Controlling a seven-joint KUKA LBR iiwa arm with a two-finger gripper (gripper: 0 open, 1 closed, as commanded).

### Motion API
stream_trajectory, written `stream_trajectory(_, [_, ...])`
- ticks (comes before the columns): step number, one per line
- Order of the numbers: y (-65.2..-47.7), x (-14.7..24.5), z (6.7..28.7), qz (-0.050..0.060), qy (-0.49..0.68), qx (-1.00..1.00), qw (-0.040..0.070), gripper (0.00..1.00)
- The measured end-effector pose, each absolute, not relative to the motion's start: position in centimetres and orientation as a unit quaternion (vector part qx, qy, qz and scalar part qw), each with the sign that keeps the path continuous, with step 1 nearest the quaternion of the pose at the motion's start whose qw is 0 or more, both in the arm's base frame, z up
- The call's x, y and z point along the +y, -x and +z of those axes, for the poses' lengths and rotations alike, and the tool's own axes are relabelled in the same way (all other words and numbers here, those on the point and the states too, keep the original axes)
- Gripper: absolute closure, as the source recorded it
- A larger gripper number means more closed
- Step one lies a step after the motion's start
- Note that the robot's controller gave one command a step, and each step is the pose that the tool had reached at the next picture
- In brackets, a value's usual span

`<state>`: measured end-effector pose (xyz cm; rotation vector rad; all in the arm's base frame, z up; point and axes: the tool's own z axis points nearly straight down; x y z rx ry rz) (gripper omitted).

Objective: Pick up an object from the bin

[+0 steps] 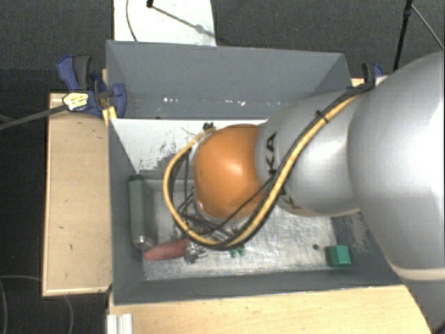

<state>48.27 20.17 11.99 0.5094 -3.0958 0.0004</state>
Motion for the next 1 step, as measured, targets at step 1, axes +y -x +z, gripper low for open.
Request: stream_trajectory(1, [-48.68, 20.21, 15.05, -0.001, -0.123, -0.992, -0.002, 1.00])
